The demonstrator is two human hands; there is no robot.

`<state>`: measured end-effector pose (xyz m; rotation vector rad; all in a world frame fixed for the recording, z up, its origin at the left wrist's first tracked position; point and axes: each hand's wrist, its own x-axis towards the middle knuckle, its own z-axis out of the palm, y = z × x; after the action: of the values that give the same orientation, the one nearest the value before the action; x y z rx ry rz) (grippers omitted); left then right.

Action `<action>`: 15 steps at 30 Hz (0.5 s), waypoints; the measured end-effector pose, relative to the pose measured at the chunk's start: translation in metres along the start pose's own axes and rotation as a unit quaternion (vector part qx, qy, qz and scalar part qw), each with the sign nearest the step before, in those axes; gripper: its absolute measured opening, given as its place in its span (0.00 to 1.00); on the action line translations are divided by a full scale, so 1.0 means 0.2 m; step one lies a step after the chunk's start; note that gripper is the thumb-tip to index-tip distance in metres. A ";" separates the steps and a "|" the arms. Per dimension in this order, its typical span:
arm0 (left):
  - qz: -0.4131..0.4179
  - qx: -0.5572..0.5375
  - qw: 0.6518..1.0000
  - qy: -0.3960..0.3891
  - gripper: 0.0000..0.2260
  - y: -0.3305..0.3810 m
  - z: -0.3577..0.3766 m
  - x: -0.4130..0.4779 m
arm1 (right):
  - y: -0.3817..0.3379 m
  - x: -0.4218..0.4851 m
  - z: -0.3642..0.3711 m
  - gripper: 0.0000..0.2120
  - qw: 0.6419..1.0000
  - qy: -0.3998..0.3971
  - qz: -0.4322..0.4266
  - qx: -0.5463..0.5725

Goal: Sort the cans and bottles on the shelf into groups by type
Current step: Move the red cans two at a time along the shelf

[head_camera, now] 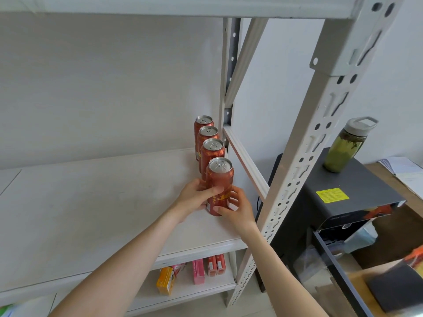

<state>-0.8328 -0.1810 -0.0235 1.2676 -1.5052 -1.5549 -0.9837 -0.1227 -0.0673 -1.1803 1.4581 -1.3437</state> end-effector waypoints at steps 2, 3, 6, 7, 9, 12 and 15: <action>0.010 0.010 1.000 -0.011 0.20 0.01 0.00 0.01 | 0.00 0.02 0.00 0.27 1.000 0.001 -0.001 -0.003; 0.014 0.015 1.000 -0.016 0.15 0.01 0.00 0.01 | 0.00 0.03 0.00 0.27 1.000 0.001 -0.001 -0.005; 0.016 0.013 1.000 -0.009 0.13 0.03 -0.01 0.03 | 0.00 0.06 0.01 0.27 1.000 0.001 -0.006 -0.003; 0.014 0.012 1.000 -0.007 0.13 0.03 -0.01 0.03 | 0.01 0.06 0.01 0.27 1.000 0.001 -0.008 -0.004; 0.013 0.013 1.000 -0.010 0.13 0.04 -0.01 0.04 | 0.01 0.08 0.00 0.27 1.000 0.000 -0.011 -0.005; 0.010 0.016 1.000 -0.014 0.13 0.05 -0.01 0.03 | 0.01 0.09 0.00 0.28 1.000 -0.003 -0.017 -0.008; 0.006 0.020 1.000 -0.019 0.12 0.06 -0.01 0.04 | 0.02 0.10 -0.01 0.28 1.000 -0.004 -0.019 -0.010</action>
<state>-0.8354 -0.1904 -0.0133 1.2554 -1.5728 -1.5572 -0.9898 -0.1410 -0.0706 -1.2317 1.4525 -1.3512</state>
